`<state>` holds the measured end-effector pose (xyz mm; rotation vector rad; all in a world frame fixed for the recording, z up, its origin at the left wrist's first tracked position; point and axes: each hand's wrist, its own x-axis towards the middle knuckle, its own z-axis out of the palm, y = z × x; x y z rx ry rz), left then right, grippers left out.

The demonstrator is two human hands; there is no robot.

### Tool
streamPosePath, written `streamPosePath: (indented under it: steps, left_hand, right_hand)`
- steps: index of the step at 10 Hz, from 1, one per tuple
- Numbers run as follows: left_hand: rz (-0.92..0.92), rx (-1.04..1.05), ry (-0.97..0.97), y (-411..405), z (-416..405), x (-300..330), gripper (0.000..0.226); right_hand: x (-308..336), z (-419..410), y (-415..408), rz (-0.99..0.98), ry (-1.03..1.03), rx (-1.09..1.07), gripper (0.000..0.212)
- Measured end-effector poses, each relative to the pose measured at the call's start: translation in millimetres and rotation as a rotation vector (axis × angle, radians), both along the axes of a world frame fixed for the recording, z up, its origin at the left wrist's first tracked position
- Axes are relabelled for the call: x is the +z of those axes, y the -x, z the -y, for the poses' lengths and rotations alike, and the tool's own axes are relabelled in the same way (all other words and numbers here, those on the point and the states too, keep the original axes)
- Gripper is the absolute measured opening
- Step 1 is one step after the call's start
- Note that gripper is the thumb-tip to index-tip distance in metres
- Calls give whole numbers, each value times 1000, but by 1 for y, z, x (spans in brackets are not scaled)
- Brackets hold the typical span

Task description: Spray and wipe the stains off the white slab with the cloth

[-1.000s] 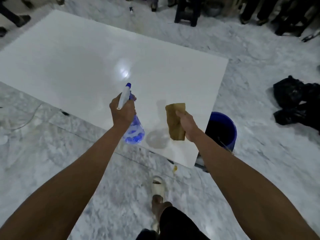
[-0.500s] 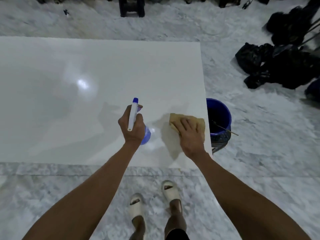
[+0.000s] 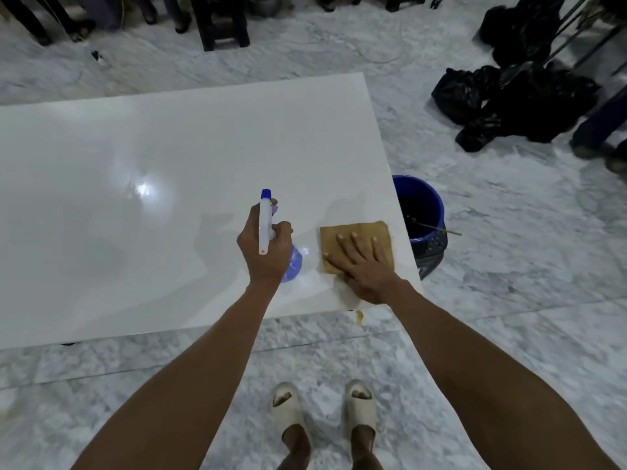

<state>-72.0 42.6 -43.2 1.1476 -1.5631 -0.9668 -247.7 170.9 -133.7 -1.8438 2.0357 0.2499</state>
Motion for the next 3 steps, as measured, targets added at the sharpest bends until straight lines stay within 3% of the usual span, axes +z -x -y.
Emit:
streamPosePath:
  steps: [1,2,3]
  left_hand:
    - [106,-13,14,-8,-11,-3,58]
    - [281,16,-245,-18,-15,-4,100]
    - [460,88,-396,-55,-65,-16,105]
  right_hand:
    - [17,5,-10,37,-131,-26,65]
    - [34,-1,-21,237,1,-268,62]
    - [28,-63,-64,408,209,-502,62]
